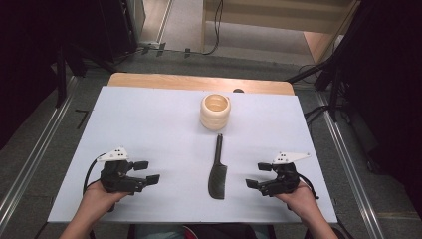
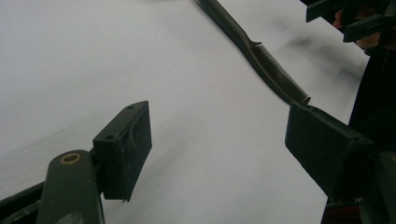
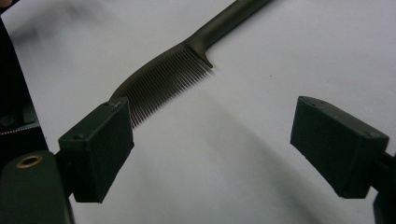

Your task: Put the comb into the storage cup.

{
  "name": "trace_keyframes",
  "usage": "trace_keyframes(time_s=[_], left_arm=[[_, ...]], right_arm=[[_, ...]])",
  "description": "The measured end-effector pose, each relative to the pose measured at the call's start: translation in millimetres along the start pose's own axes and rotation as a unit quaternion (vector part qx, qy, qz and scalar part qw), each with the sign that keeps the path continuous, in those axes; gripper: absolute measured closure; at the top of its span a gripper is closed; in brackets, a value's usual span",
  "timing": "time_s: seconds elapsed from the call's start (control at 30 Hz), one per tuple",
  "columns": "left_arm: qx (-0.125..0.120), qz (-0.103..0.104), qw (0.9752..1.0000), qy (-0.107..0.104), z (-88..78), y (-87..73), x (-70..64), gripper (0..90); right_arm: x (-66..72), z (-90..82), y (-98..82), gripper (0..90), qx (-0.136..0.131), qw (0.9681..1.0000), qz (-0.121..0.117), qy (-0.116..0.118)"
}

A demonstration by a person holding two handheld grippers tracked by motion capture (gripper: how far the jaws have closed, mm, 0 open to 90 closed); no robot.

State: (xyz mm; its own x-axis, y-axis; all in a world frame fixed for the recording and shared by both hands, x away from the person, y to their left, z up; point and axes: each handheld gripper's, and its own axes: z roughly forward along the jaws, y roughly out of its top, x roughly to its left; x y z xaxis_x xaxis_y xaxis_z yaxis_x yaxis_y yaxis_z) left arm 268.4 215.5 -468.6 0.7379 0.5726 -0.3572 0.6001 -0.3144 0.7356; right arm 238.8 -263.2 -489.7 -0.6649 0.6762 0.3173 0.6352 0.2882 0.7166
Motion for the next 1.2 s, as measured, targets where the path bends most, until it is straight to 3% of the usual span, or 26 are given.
trace_keyframes(time_s=[0.63, 1.2], left_arm=[[0.009, -0.013, 0.9999, 0.001, 1.4, 0.1, 1.2, 23.6], [0.016, -0.008, 0.9998, 0.002, 2.2, 0.4, 0.5, 23.7]], right_arm=[[0.2, 2.1, 1.5, 11.6, 0.001, 1.0000, 0.002, 0.007], [-0.3, 3.6, 1.0, 11.6, 0.008, 0.9999, 0.002, 0.006]])
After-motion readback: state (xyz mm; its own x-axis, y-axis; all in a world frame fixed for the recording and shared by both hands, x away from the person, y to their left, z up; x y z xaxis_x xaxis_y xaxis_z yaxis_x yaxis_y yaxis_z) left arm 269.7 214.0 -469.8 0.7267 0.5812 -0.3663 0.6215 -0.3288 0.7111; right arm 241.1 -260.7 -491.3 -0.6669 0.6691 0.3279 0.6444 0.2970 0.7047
